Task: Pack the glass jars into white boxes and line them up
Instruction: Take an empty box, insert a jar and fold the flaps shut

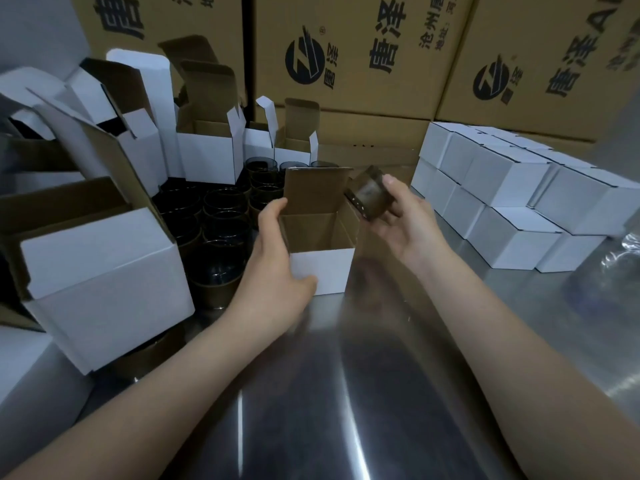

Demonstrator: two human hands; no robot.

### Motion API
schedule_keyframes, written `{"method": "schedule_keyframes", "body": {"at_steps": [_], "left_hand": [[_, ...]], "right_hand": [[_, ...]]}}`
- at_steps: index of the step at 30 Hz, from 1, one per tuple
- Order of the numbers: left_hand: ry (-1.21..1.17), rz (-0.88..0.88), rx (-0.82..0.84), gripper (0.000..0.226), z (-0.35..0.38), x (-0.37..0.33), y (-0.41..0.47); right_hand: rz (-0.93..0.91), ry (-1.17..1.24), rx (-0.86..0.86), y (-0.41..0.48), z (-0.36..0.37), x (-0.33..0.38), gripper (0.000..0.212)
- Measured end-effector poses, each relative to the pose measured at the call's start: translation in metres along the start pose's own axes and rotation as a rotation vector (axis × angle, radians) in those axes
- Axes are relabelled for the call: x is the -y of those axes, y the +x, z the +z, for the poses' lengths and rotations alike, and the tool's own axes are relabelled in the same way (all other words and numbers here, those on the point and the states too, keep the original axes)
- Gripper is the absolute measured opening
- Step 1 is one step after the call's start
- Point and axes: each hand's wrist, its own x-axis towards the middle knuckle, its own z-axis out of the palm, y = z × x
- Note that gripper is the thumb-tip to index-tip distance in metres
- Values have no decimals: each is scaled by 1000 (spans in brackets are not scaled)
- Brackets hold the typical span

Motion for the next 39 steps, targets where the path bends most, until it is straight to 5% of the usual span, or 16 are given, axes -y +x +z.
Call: {"method": "schedule_keyframes", "body": {"at_steps": [6, 13, 20, 24, 31, 39], "left_hand": [[-164, 8, -158, 93, 15, 0, 8], [-143, 49, -202, 89, 12, 6, 12], [-138, 73, -197, 92, 13, 10, 11], [-143, 78, -181, 92, 13, 11, 12], [-145, 81, -177, 93, 14, 11, 13], [-140, 71, -191, 95, 15, 12, 13]], "right_hand": [[96, 245, 16, -3, 1, 8, 33], [177, 248, 80, -1, 6, 11, 43], [-9, 210, 132, -5, 11, 16, 28], [-141, 256, 309, -18, 16, 31, 56], [-395, -88, 499, -42, 35, 47, 63], [-478, -443, 585, -59, 50, 33, 60]]}}
